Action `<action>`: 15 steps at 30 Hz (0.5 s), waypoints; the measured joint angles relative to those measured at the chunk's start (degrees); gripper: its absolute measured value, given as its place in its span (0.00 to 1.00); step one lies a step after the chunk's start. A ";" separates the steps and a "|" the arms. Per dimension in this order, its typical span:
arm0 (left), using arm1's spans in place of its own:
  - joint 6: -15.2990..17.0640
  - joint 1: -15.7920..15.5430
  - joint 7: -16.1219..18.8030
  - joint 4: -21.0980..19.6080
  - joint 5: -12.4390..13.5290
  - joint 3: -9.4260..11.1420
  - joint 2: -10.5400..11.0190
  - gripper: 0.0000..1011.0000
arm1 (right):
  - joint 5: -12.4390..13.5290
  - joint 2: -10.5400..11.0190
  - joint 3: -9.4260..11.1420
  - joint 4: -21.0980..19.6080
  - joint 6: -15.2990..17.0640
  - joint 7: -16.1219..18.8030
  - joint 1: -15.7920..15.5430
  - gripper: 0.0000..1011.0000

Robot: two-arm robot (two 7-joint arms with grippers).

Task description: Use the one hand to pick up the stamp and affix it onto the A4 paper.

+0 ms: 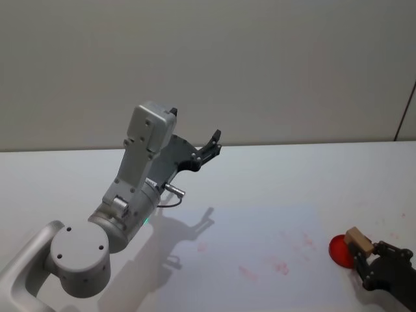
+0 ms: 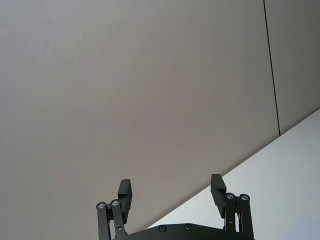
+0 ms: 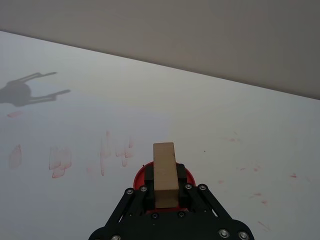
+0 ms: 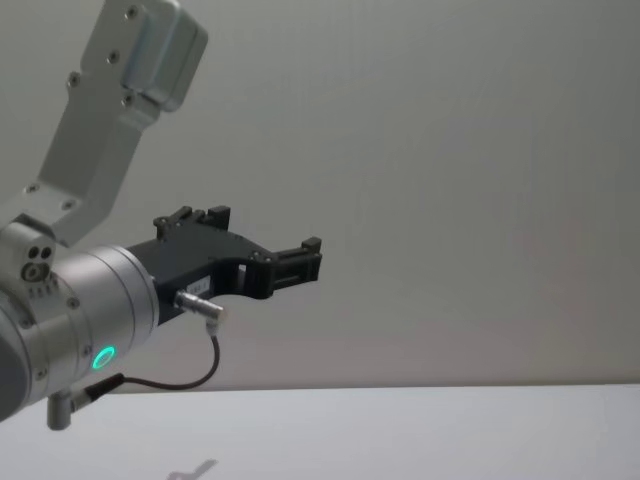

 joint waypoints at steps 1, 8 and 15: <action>0.00 0.00 0.00 0.00 0.00 0.00 0.00 0.99 | -0.06 -0.15 -0.08 0.20 0.05 -0.04 0.14 0.22; 0.00 0.00 0.00 0.00 0.00 0.00 0.00 0.99 | -0.52 -0.68 -0.33 0.92 0.36 -0.17 0.68 0.22; 0.00 0.00 0.00 0.00 0.00 0.00 0.00 0.99 | -1.15 -1.21 -0.64 1.57 0.50 -0.23 1.18 0.22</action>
